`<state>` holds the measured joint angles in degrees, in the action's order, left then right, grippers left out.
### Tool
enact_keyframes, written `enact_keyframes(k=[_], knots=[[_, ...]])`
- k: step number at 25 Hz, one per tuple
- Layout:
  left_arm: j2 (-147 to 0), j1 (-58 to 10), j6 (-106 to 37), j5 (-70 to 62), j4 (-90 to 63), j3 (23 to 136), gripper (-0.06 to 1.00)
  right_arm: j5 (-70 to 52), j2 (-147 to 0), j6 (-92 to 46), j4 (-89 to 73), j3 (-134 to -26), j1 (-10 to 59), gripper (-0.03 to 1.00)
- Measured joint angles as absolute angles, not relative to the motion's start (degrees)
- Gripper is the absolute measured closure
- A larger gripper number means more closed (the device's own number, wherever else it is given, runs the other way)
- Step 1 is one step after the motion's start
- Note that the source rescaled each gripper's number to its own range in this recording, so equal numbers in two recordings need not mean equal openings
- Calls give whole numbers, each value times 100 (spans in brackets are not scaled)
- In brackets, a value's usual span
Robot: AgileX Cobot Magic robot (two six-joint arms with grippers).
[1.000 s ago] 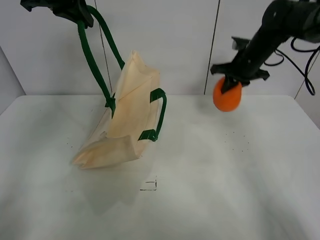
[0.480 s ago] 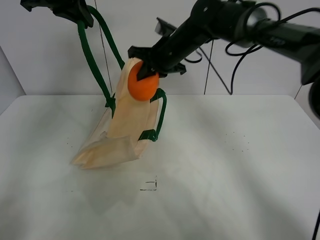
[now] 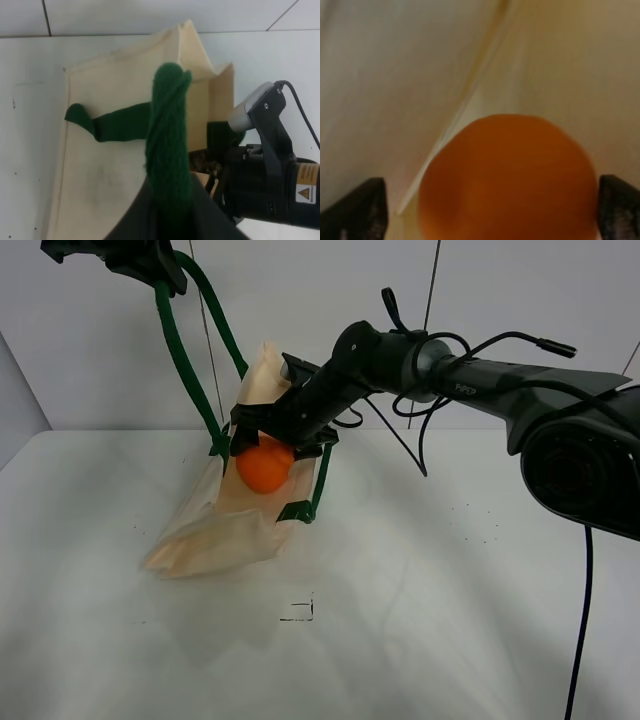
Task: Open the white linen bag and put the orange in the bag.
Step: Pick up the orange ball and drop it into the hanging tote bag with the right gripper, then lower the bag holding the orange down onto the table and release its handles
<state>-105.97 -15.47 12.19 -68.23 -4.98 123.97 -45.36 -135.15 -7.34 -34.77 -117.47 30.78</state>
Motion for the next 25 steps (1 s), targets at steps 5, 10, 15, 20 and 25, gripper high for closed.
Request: enact_keyframes(k=[5, 10, 15, 20, 25], knots=[[-10597, -1554, 1219, -6823, -498, 12391, 94, -6027, -13492, 0, -2053, -12425, 3016, -3], [-10597, -1554, 1219, -6823, -498, 12391, 94, -6874, -13475, 597, 46, -12879, 2937, -3], [-10597, -1554, 1219, -6823, -498, 12391, 94, -6925, -13488, 616, 349, -12881, 2431, -3], [-10597, -1554, 1219, -6823, -498, 12391, 94, -6930, -13488, 406, 339, -12881, 1571, -3], [-10597, -1554, 1219, -6823, -498, 12391, 94, -6930, -13488, 276, 350, -12881, 747, -3]])
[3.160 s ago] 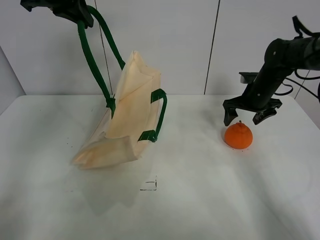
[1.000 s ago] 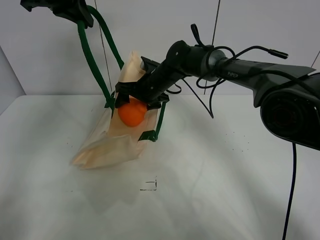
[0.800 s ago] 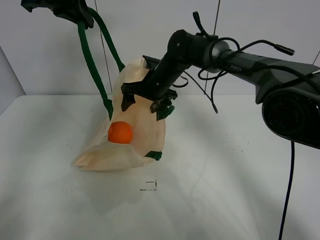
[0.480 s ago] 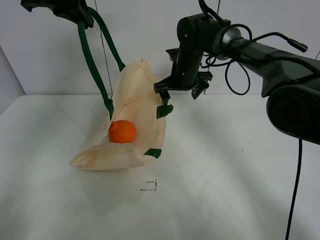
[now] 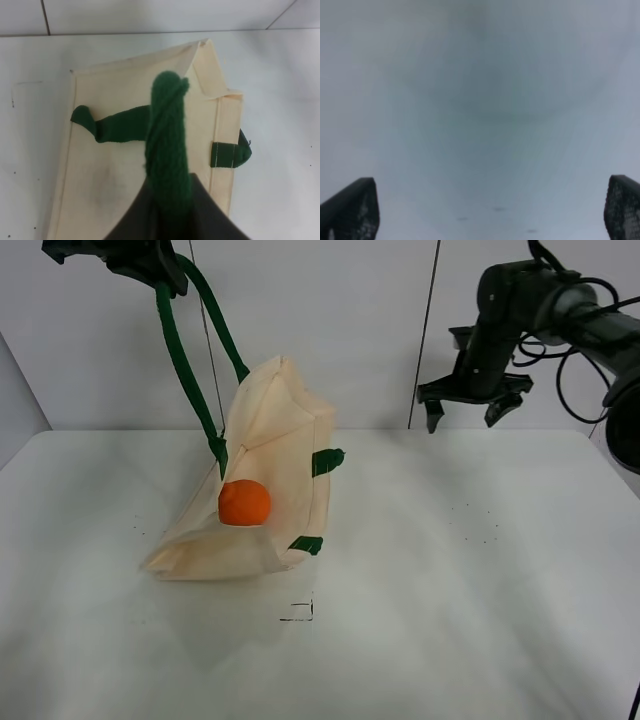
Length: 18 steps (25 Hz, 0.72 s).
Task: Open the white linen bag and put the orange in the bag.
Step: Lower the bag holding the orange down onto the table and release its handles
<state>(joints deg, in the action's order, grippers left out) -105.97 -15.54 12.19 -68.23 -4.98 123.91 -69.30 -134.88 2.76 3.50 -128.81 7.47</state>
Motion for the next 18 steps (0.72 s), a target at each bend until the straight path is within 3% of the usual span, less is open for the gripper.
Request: enact_keyframes(k=[10, 14, 18], knots=[[-10597, -1554, 1219, -6827, -498, 12391, 94, -6925, -13417, 264, 204, -12753, 216, -3], [-10597, -1554, 1219, -6827, -498, 12391, 94, -6910, -12841, 186, 190, -11774, 221, -3], [-10597, -1554, 1219, -6827, -498, 12391, 94, -6915, -11670, 175, 190, -10126, 221, -3]])
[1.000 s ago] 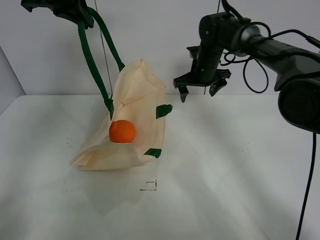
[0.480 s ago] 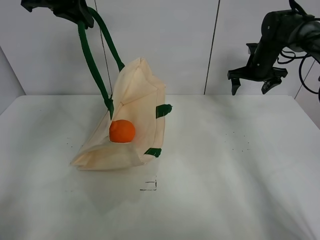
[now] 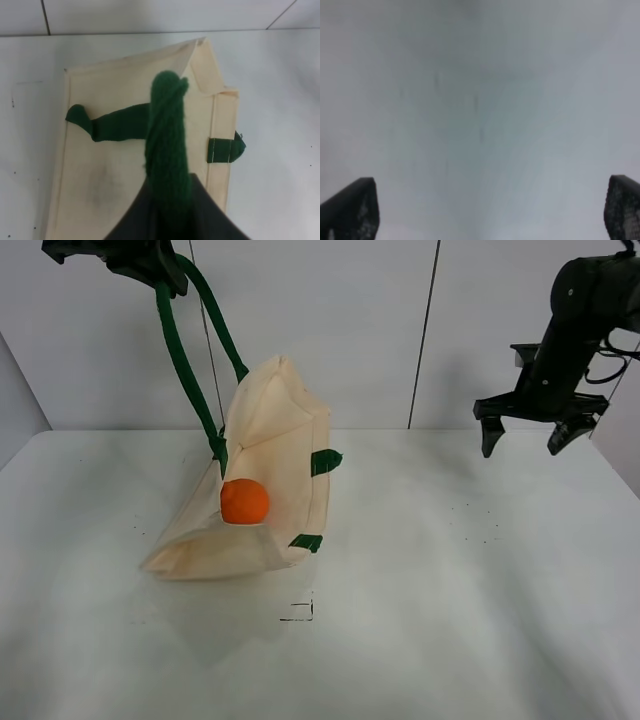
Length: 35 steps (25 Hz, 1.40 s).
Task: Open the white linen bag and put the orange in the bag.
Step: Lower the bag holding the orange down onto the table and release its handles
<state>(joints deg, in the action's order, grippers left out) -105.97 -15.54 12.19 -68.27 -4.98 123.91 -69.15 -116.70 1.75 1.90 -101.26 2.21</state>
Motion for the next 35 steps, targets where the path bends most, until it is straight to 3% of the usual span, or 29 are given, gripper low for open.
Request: enact_keyframes(k=[12, 17, 25, 35], knots=[[-10597, -1554, 1219, -6827, -498, 12391, 94, -6889, -7113, 162, 183, -4849, 221, -3], [-10597, -1554, 1219, -6827, -498, 12391, 94, -6355, -4809, 115, 183, -3291, 221, -3], [-10597, -1554, 1219, -6827, -498, 12391, 94, -5876, -1456, -63, 92, -2859, 221, -3], [-10597, -1554, 1219, -6827, -498, 12391, 94, -5876, -406, -116, -72, -2834, 221, -3]])
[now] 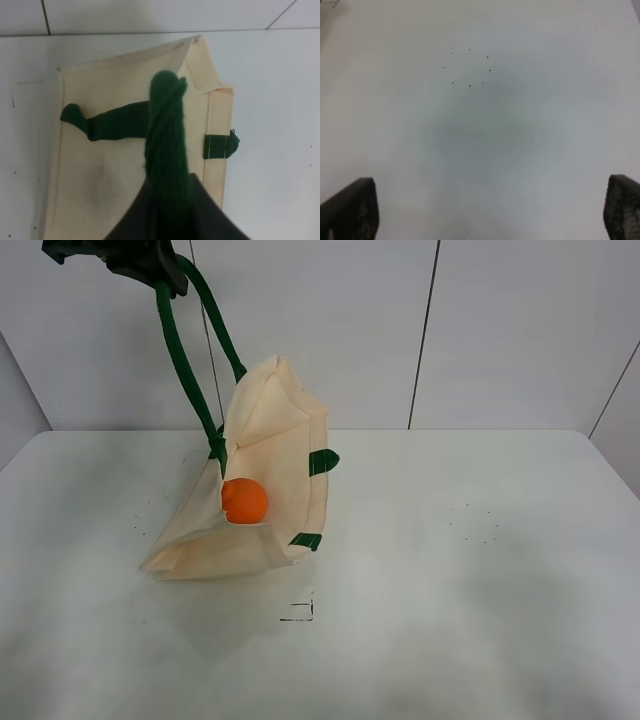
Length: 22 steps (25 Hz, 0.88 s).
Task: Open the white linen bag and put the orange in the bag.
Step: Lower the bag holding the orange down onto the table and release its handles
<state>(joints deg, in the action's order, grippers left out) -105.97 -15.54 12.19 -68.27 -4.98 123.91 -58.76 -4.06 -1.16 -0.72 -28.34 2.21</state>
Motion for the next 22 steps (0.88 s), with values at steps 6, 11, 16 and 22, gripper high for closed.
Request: enact_keyframes(k=[6, 11, 16, 22], knots=[[-10597, -1554, 1219, -6827, -498, 12391, 94, -5876, -198, -116, -91, -2833, 201, -3], [-10597, -1554, 1219, -6827, -498, 12391, 94, -5876, 19, -116, -106, -2833, -82, -3], [-10597, -1554, 1219, -6827, -498, 12346, 94, -5876, 19, -116, -123, -2833, 49, -3], [-10655, -1554, 940, -6652, -544, 11741, 94, -5876, 19, -116, -127, -2833, 121, -3]])
